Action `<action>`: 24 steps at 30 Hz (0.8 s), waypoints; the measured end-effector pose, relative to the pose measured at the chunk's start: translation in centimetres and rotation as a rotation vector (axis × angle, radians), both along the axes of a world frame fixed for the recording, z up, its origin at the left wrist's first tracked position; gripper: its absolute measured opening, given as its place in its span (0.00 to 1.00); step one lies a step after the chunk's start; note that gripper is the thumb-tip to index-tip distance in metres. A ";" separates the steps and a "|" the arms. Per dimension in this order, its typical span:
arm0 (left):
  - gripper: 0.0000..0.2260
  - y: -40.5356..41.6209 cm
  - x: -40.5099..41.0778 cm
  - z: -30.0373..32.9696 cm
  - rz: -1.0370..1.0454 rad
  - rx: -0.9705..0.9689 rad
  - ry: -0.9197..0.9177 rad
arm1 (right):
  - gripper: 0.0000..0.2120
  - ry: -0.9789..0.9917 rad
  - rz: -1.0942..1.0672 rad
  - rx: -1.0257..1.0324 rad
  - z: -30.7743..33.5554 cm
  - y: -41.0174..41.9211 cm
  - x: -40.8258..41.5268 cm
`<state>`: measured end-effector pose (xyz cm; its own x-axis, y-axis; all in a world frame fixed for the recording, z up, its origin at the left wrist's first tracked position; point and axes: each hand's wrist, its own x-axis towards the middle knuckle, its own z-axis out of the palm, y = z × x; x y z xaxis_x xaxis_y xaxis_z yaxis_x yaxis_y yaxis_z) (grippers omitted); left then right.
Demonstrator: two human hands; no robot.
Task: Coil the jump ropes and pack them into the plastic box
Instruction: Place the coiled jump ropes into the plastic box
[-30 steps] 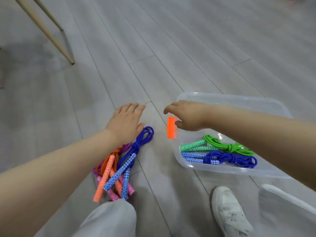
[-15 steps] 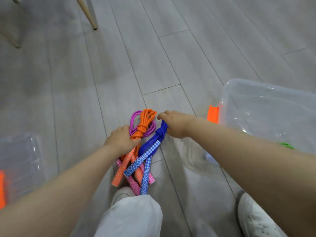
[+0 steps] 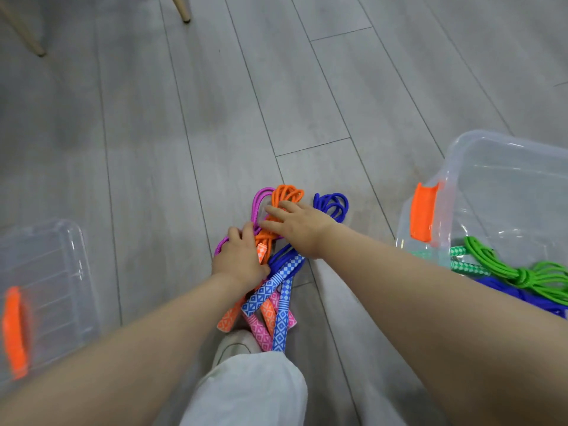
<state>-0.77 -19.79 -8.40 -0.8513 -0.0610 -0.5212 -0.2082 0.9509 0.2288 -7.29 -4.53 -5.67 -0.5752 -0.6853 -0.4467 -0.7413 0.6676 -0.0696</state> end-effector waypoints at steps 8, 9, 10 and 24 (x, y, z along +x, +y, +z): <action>0.27 -0.2 0.7 -0.4 -0.139 -0.026 0.130 | 0.19 0.171 -0.006 0.069 -0.6 -1.1 0.2; 0.25 -0.1 0.9 -0.3 -0.186 -0.041 0.143 | 0.18 0.169 -0.015 0.084 -0.7 -1.1 0.4; 0.23 0.0 1.0 -0.3 -0.220 -0.049 0.151 | 0.18 0.174 -0.013 0.100 -0.8 -0.9 0.6; 0.21 1.3 -1.6 8.0 -0.256 0.373 0.072 | 0.22 0.518 0.075 0.004 8.5 5.5 1.4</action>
<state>-2.33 -18.49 -0.40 -0.8492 0.3363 -0.4070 0.0512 0.8196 0.5706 -5.89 1.01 2.82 -0.6705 -0.7323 -0.1189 -0.7238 0.6106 0.3214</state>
